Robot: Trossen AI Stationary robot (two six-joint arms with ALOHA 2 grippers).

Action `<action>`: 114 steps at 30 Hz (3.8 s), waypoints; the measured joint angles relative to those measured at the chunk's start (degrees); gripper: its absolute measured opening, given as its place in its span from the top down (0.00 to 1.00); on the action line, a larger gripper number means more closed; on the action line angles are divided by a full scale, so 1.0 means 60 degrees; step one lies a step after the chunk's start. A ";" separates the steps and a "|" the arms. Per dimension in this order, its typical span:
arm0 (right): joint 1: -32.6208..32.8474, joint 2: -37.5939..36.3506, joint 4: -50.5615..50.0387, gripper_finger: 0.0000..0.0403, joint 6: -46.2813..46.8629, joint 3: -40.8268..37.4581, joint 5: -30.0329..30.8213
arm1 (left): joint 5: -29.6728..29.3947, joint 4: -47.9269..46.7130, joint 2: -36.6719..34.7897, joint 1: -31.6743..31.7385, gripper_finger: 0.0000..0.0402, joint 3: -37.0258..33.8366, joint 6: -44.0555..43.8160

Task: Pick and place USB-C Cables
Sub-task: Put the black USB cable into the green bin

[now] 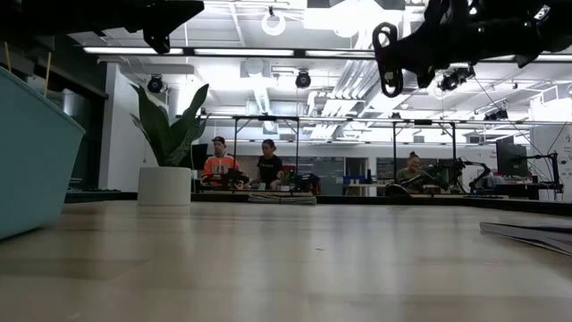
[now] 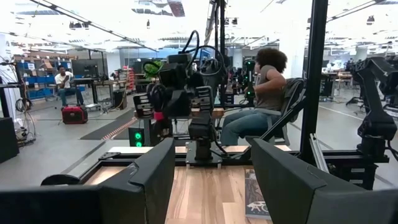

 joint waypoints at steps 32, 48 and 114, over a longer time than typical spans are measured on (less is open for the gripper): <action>0.3219 0.1373 0.2008 0.89 -0.0185 0.0049 0.1574 | -0.0783 0.0065 0.0001 0.0000 0.52 0.0004 -0.1256; 0.3223 0.1370 0.1749 0.89 -0.0389 0.0049 0.1501 | -0.0780 0.0031 -0.0001 0.0000 0.52 0.0002 -0.1251; 0.3266 0.7821 0.3728 0.89 -0.0082 0.3838 -0.0547 | -0.0543 0.3537 0.7543 -0.0925 0.52 0.3214 -0.0826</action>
